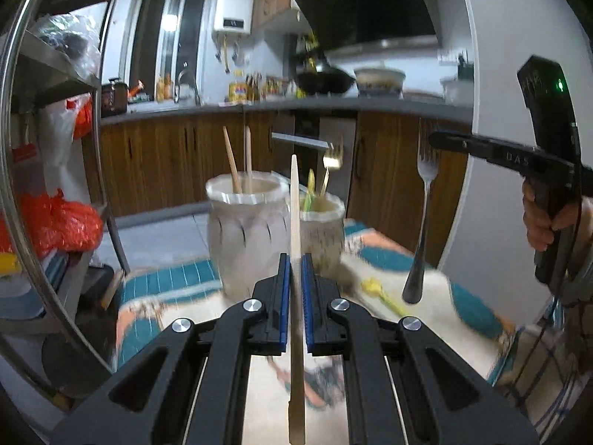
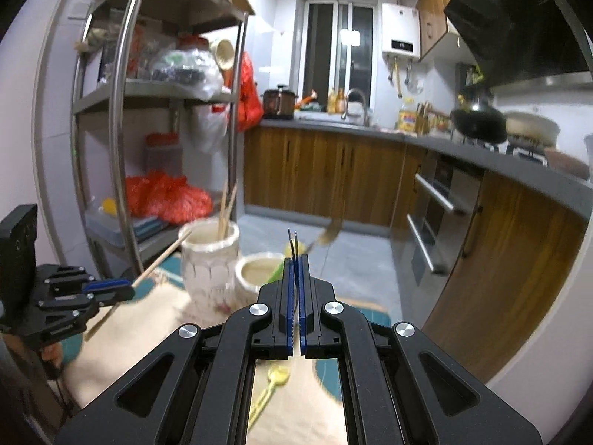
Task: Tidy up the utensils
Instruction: 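Carry the chopstick over the tall cup while the right tool carries the spoon over the short cup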
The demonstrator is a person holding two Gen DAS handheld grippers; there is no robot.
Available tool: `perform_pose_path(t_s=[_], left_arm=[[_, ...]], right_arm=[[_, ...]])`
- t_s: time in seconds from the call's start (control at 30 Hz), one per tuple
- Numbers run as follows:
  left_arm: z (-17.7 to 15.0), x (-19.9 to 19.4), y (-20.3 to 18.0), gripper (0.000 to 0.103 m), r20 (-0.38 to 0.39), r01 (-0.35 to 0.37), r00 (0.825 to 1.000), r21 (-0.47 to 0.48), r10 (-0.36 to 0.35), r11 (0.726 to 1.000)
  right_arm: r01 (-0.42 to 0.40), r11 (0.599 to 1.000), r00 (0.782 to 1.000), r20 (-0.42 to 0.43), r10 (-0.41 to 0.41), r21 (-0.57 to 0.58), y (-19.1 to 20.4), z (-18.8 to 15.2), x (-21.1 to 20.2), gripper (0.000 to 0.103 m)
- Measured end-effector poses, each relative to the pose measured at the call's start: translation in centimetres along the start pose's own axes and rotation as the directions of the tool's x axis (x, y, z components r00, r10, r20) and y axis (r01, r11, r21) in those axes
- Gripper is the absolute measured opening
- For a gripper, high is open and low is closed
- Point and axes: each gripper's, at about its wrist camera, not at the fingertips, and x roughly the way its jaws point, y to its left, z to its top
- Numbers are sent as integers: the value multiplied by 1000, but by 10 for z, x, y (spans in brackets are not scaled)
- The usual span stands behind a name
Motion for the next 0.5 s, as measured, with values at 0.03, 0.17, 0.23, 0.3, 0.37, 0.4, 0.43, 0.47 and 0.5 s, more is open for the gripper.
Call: perform_pose_path(t_s=[0.03,0.17,0.23,0.3,0.37,0.4,0.43,0.47,0.5], left_arm=[[6,0,2,6,13,3,1000,-6,-3,1000],[39,10,16,6,96,10,995,-32,-7,999],[54,15,27,6,129,17,992,-67,-8,998],[69,24,39,6,151,35,988,-115,-17,993],[82,34,51,6,175,56,984,-162,-27,985],[87,39,55,6,183,61,983,-177,-27,982],[93,47,60,6,193,61,981,-194,-23,979],[97,51,63,6,200,62,980,-205,-20,977],[100,57,66,6,209,65,978,-219,-18,974]], right_arm=[[4,1000,1000,10,-4,-6,1,6,1,3],[24,1000,999,36,-24,-9,3,26,10,3],[33,999,998,47,-33,0,1,36,16,3],[41,999,998,56,-41,6,1,44,23,3],[44,999,997,59,-44,4,0,51,29,3],[45,999,997,61,-45,3,0,53,31,3],[48,999,997,65,-48,5,-1,56,35,3],[52,999,996,68,-52,7,-2,57,36,3],[59,998,995,75,-60,13,-3,61,39,3]])
